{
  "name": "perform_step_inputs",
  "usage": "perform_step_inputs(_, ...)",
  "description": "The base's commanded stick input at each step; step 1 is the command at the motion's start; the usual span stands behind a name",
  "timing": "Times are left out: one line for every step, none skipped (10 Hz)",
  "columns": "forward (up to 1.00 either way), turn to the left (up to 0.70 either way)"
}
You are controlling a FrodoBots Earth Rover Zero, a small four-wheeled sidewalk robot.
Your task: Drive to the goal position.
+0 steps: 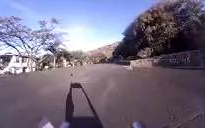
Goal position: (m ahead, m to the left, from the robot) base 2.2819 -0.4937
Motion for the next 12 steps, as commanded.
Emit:
perform_step_inputs(0.5, 0.0)
perform_step_inputs(0.5, 0.0)
perform_step_inputs(0.5, 0.0)
perform_step_inputs(0.5, 0.0)
perform_step_inputs(0.5, 0.0)
perform_step_inputs(0.5, 0.0)
perform_step_inputs(0.5, 0.0)
perform_step_inputs(0.5, 0.0)
perform_step_inputs(0.5, 0.0)
perform_step_inputs(0.5, 0.0)
perform_step_inputs(0.5, 0.0)
perform_step_inputs(0.5, 0.0)
